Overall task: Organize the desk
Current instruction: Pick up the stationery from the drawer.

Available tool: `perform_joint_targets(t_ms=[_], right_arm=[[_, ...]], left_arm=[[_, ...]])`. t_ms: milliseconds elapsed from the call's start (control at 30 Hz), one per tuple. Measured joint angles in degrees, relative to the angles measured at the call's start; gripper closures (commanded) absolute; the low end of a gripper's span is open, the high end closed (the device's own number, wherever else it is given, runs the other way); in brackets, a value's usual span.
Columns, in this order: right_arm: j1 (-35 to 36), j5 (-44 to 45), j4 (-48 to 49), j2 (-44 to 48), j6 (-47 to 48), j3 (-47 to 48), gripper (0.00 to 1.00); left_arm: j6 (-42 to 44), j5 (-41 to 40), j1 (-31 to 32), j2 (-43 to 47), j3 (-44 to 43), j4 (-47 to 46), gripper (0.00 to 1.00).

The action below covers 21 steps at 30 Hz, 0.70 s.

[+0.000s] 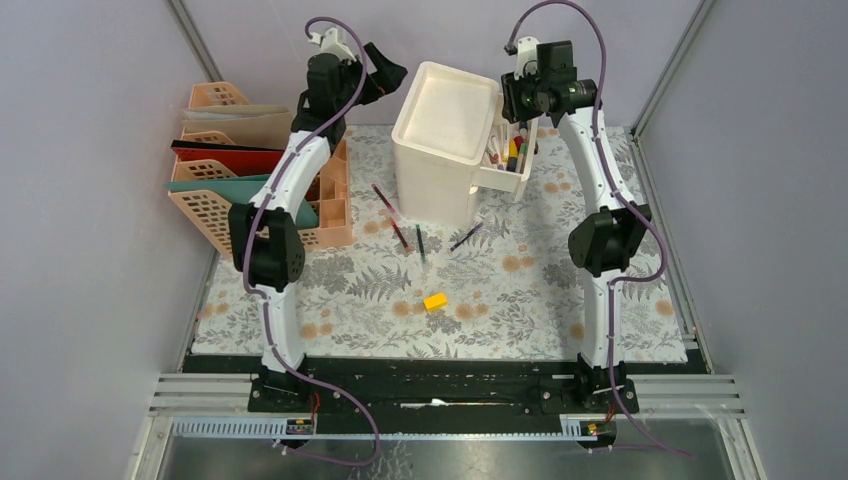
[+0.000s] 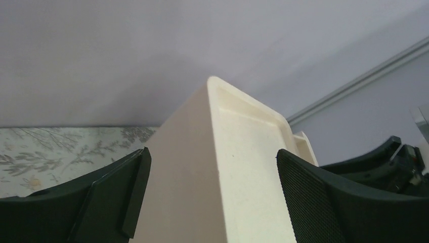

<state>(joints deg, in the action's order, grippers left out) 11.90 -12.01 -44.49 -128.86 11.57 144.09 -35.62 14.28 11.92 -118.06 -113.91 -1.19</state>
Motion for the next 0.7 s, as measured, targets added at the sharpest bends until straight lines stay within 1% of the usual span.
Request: perform_joint_targets(t_ms=[67,133,267,433,533,700], right_arm=[[0.07,0.61,-0.42,-0.66,0.0,0.0,0.57],[0.15,0.81,-0.68,-0.85,0.0,-0.04,0.57],[0.22,0.9,-1.25,-0.85,0.48,-0.17,0.56],[0.22,0.83,-3.74,-0.85,2.56,-1.53,0.59],[0.22,0.85,-5.44,-0.85,3.87,-2.38,0.65],[0.26,1.03,-7.54,-0.85,5.86,-2.64,0.66]], left_arm=[[-0.48,1.38,0.57,-0.85,-0.66,0.68,0.04],[-0.83,2.4,1.22,-1.46,-0.76,1.55,0.08],[-0.98,3.76,2.82,-2.58,-0.68,4.0,0.1],[-1.16,4.46,4.28,-2.58,1.86,4.61,0.1],[-1.49,4.59,4.26,-2.27,2.6,4.07,0.09],[-0.94,4.17,4.26,-0.66,4.59,4.26,0.07]])
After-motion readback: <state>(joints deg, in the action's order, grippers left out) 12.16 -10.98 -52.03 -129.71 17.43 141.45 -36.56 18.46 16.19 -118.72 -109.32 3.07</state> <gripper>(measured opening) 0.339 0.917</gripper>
